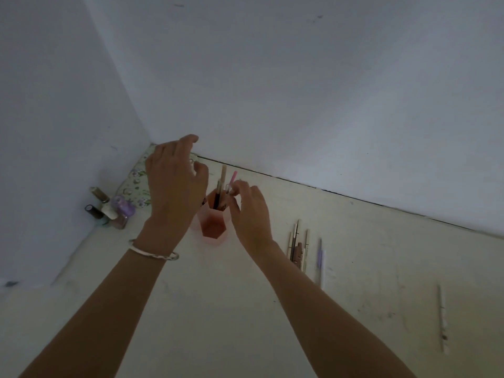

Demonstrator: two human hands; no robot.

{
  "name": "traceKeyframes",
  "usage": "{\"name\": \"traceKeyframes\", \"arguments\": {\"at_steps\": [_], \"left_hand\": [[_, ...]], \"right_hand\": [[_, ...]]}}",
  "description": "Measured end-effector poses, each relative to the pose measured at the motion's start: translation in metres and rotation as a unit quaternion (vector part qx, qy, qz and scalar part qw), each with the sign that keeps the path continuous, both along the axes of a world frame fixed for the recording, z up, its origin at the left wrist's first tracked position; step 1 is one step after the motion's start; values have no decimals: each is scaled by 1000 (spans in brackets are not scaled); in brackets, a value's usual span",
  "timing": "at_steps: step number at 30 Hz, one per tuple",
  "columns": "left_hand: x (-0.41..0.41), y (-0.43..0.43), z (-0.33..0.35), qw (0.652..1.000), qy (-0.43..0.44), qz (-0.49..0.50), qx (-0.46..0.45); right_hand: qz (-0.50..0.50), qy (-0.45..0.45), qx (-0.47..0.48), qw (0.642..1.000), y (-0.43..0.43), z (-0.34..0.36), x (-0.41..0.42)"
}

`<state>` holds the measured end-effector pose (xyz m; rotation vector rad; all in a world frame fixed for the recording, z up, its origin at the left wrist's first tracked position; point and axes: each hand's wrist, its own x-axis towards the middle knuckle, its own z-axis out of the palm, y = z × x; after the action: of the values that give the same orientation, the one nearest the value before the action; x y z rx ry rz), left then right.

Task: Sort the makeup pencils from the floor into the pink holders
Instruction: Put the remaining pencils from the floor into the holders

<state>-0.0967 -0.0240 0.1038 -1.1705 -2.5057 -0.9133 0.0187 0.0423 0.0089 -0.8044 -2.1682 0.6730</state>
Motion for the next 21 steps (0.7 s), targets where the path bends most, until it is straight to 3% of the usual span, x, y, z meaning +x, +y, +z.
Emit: {"name": "traceKeyframes", "arguments": {"at_steps": [4, 7, 9, 12, 14, 16, 21], "left_hand": [[22, 0, -6, 999, -16, -32, 35], [55, 11, -21, 994, -75, -59, 62], [85, 23, -43, 983, -162, -84, -20], [130, 38, -91, 930, -306, -100, -181], [150, 45, -116, 901, -358, -92, -227], [163, 50, -130, 889, -378, -83, -243], [178, 56, -144, 898, -333, -83, -274]], "right_hand": [[6, -5, 57, 998, 0, -1, 11], [-103, 78, 38, 991, 23, 15, 32], [-161, 99, -10, 982, 43, 27, 54], [-193, 94, -69, 974, 66, 37, 89], [-211, 88, -74, 971, 73, 37, 110], [-227, 79, -72, 968, 77, 33, 127], [-259, 56, -89, 960, 78, 13, 158]]}}
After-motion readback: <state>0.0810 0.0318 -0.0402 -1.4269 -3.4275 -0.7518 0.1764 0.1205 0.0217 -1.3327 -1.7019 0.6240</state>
